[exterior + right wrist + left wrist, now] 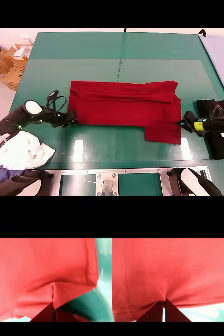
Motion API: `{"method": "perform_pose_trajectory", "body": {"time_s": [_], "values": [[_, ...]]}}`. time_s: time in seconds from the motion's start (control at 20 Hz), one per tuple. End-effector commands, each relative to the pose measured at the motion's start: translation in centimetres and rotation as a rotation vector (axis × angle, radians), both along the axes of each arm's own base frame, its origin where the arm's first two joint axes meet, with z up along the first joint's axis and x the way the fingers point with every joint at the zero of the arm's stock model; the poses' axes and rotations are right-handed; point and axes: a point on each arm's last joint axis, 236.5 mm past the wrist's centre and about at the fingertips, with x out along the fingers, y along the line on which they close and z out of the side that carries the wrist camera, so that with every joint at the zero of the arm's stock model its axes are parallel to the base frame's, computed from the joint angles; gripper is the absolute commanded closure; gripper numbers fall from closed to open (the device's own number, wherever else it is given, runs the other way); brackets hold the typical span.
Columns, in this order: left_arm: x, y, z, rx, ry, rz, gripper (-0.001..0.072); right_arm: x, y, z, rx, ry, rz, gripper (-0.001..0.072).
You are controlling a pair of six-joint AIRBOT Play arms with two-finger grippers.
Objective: Fold the shirts.
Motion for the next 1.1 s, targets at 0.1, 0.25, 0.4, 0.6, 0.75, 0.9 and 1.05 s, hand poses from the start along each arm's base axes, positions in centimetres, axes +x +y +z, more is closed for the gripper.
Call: {"method": "perform_pose_trajectory", "body": {"time_s": [0.1,0.25,0.4,0.6,0.75,0.9,1.05], "values": [[3.5,0.0,5.7,0.02,-0.112,-0.058,0.0688,4.4,-0.3,7.9,0.0,-0.198,-0.012,0.0695],[7.6,0.1,8.3,0.045,-0.194,-0.064,0.0687,8.3,-0.7,10.6,0.021,-0.306,-0.017,0.0694],[12.2,-0.4,8.4,0.045,-0.205,-0.065,0.0687,12.9,-0.1,10.0,0.032,-0.322,0.022,0.0695],[18.7,-1.2,5.7,0.038,-0.201,-0.049,0.0686,19.4,0.1,5.9,0.041,-0.285,0.046,0.0694],[23.1,-2.2,2.2,-0.014,-0.202,0.016,0.0684,22.7,0.0,0.7,0.066,-0.214,0.053,0.0693],[27.6,-1.3,1.1,-0.007,-0.311,0.118,0.0077,25.8,-1.3,-3.3,0.067,-0.197,0.014,0.0647],[29.7,-0.4,4.1,-0.006,-0.395,0.14,0.0017,26.7,-3.1,-2.1,0.049,-0.237,0.085,0.0262]]}}
